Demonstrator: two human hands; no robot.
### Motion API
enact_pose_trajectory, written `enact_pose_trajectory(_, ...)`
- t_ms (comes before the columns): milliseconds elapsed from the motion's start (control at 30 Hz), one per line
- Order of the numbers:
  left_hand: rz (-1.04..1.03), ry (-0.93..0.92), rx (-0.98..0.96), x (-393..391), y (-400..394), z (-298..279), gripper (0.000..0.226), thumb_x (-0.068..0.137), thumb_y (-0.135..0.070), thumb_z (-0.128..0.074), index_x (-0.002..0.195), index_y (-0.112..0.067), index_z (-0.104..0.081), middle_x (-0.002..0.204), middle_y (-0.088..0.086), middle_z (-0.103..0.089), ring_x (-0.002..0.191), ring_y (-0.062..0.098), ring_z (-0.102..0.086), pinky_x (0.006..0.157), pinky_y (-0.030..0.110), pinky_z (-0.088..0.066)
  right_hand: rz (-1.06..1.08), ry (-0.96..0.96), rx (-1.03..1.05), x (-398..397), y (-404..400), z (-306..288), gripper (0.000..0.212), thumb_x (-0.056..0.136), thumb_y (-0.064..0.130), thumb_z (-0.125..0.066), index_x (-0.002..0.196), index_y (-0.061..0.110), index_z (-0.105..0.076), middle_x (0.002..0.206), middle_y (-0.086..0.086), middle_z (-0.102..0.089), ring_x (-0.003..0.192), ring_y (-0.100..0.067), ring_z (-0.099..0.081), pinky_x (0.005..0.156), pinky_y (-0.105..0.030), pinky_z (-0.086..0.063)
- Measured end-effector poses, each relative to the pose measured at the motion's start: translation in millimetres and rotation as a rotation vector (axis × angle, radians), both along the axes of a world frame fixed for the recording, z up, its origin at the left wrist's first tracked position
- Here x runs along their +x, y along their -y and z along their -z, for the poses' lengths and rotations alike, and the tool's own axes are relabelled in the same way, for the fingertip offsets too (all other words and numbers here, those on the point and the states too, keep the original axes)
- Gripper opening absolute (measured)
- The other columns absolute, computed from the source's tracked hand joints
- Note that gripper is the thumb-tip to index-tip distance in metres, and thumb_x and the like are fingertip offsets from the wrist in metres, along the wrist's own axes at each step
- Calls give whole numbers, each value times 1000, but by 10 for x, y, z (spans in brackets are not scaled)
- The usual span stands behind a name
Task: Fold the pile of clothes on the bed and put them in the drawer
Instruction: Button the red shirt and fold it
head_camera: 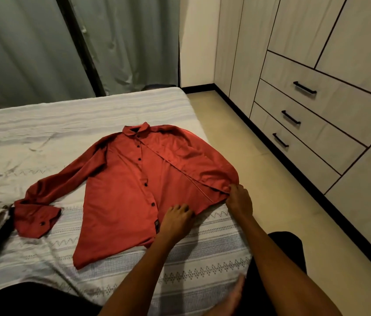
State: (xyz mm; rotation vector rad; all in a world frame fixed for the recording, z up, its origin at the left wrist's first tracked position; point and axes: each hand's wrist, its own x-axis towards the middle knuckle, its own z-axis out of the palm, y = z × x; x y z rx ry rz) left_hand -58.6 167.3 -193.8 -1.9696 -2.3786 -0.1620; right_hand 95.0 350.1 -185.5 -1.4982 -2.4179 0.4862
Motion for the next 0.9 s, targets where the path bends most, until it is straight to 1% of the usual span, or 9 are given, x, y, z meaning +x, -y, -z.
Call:
enact_pose_trajectory(100, -9, 157, -82, 48, 65, -66, 26, 96, -34, -48, 111, -18, -62, 111, 4, -65, 95, 34, -63, 67, 40, -45, -17, 35, 162, -8, 94, -130, 16, 90, 15, -58, 101, 10, -69, 101, -12, -67, 89, -35, -60, 72, -40, -49)
enact_pose_trajectory(200, 85, 374, -146, 57, 122, -167, 41, 86, -40, -43, 112, -20, -68, 113, 0, -71, 98, 24, -66, 75, 36, -51, -118, 6, 181, -80, 215, -328, 13, 86, 17, -57, 83, 10, -68, 79, -7, -63, 74, -32, -60, 65, -36, -49)
enact_pose_trajectory(333, -25, 973, -276, -13, 167, -361, 39, 87, -19, -44, 108, -5, -73, 98, 11, -75, 79, 18, -70, 70, 27, -56, -196, -66, 41, -277, 473, -660, 20, 87, 21, -54, 74, 12, -66, 68, -8, -61, 64, -29, -59, 58, -29, -38)
enact_pose_trajectory(400, -184, 1161, -154, -75, 260, -411, 38, 91, 5, -36, 107, -1, -70, 89, 11, -73, 71, 19, -69, 64, 27, -56, -212, -79, 37, -392, 688, -810, 20, 85, 21, -54, 74, 10, -66, 75, -12, -67, 70, -34, -65, 59, -30, -39)
enact_pose_trajectory(500, -452, 1234, 251, -219, 482, -382, 42, 87, 9, -31, 84, -11, -68, 71, 8, -66, 59, 23, -59, 50, 27, -47, -339, -68, 32, -610, 1057, -985, 23, 88, 23, -55, 93, 10, -73, 94, -18, -71, 89, -38, -68, 70, -37, -49)
enact_pose_trajectory(567, -594, 1112, 431, -324, 693, -356, 34, 86, 3, -39, 77, -17, -65, 65, 1, -65, 55, 17, -56, 48, 25, -42, -478, 10, -74, -733, 1317, -1038, 27, 90, 26, -57, 105, 12, -73, 105, -20, -70, 98, -39, -67, 75, -37, -49)
enact_pose_trajectory(633, -663, 860, 412, -420, 949, -292, 25, 86, -6, -47, 77, -21, -64, 64, -4, -66, 53, 11, -58, 49, 27, -41, -592, 89, -207, -827, 1529, -998, 22, 89, 23, -60, 100, 7, -70, 101, -24, -69, 91, -39, -66, 67, -33, -43)
enact_pose_trajectory(800, -469, 522, 269, -570, 1454, -1, 15, 76, -17, -53, 82, -31, -58, 88, -7, -64, 84, 18, -58, 75, 35, -43, -904, 317, -532, -922, 1700, -662, 18, 87, 10, -68, 99, -4, -69, 89, -17, -69, 64, -19, -54, 58, -26, -40)
enact_pose_trajectory(900, -312, 321, 172, -621, 1633, 114, 33, 79, -42, -50, 107, -29, -61, 110, -7, -59, 102, 18, -51, 82, 37, -36, -806, 70, -526, -910, 1653, -478, 23, 94, 20, -61, 104, 4, -74, 98, -14, -74, 82, -23, -64, 76, -37, -51)
